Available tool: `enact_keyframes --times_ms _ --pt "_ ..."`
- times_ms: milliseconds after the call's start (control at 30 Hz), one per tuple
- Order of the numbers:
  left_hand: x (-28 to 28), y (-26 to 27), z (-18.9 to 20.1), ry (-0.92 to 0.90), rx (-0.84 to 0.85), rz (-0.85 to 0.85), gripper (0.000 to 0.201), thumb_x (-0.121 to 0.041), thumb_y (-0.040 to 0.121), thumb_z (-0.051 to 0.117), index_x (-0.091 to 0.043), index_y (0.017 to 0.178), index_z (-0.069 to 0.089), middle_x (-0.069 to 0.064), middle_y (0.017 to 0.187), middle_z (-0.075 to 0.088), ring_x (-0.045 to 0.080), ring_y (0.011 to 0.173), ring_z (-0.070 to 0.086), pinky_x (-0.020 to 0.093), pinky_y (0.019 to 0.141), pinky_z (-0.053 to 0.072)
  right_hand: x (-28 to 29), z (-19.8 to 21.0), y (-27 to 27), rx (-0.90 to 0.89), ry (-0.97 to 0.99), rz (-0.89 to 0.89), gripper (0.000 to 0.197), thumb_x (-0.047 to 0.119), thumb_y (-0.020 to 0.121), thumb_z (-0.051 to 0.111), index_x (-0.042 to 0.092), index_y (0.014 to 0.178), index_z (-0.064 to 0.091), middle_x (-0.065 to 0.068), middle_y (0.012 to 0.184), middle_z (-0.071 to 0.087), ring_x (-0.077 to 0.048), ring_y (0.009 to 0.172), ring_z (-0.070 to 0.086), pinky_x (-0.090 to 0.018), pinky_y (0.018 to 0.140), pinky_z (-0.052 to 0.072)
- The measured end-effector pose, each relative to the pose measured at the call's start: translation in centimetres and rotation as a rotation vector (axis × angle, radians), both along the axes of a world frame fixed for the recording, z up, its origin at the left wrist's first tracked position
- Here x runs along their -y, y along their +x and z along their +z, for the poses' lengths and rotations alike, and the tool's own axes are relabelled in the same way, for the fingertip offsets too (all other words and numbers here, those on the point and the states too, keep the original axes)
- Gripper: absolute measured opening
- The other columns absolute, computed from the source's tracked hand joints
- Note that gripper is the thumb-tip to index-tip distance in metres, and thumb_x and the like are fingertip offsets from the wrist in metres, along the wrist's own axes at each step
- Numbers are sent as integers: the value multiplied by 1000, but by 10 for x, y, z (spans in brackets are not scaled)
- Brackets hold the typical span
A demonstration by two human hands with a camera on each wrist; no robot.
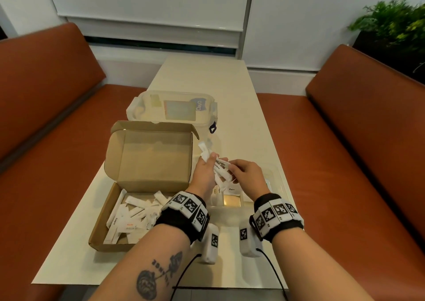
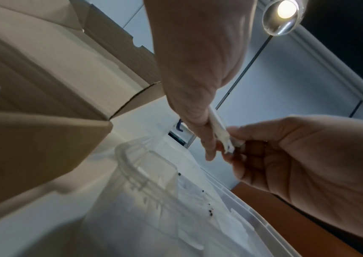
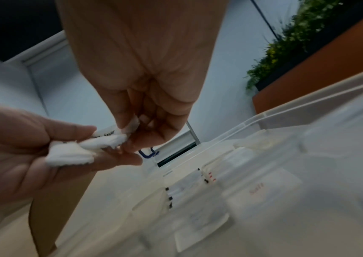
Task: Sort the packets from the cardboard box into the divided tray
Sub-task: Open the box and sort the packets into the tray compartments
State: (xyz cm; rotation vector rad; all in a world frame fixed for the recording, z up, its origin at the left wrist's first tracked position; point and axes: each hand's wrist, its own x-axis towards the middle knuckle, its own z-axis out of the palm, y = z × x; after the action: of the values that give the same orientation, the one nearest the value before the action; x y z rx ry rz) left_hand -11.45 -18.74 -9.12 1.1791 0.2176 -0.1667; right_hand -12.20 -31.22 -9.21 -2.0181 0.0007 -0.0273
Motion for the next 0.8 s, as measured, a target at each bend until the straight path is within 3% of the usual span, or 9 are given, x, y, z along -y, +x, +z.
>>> enact_keyframes --times_ms 100,233,300,400,533,667,800 --pt "-1 -2 -2 37 7 21 21 -22 102 37 -10 99 54 11 86 65 24 73 62 39 72 51 3 0 0 -60 182 -43 23 7 95 45 7 99 68 -1 66 60 -9 54 49 -16 50 42" --pt "-1 -2 -3 119 24 58 16 -20 102 39 -12 105 52 7 83 61 19 68 59 31 59 47 8 -2 -1 -130 243 -27 20 5 96 44 3 98 64 -6 66 62 -11 54 51 -20 53 44" --pt "-1 -1 -4 191 32 44 15 -19 101 40 -13 108 52 5 84 63 19 69 61 32 61 49 8 -5 -1 -156 236 -2 18 12 95 51 2 95 66 -6 68 64 -11 55 54 -19 53 47" --pt "-1 0 -8 316 49 14 18 -20 100 42 -12 113 52 6 89 63 19 73 62 32 63 52 4 -7 0 -112 134 6 22 27 86 66 6 81 70 5 63 64 -4 54 56 -15 53 48" --pt "-2 1 -13 375 61 -2 20 -20 100 42 -11 115 52 11 96 65 23 78 64 36 68 53 -2 -7 3 -99 77 42 9 19 81 72 15 74 70 10 64 66 -3 58 58 -11 53 45" --pt "-7 4 -11 365 101 52 13 -18 99 43 -21 96 54 5 90 63 18 76 60 32 64 49 -4 -8 5 -116 18 -44 12 18 80 72 15 69 69 5 61 63 -5 53 54 -13 51 44" --pt "-13 8 -7 421 170 114 15 -19 98 45 -28 92 55 4 107 65 19 100 59 38 88 46 -7 -14 7 -154 -115 -169 15 18 81 70 7 71 71 -4 66 67 -11 57 56 -25 63 46"
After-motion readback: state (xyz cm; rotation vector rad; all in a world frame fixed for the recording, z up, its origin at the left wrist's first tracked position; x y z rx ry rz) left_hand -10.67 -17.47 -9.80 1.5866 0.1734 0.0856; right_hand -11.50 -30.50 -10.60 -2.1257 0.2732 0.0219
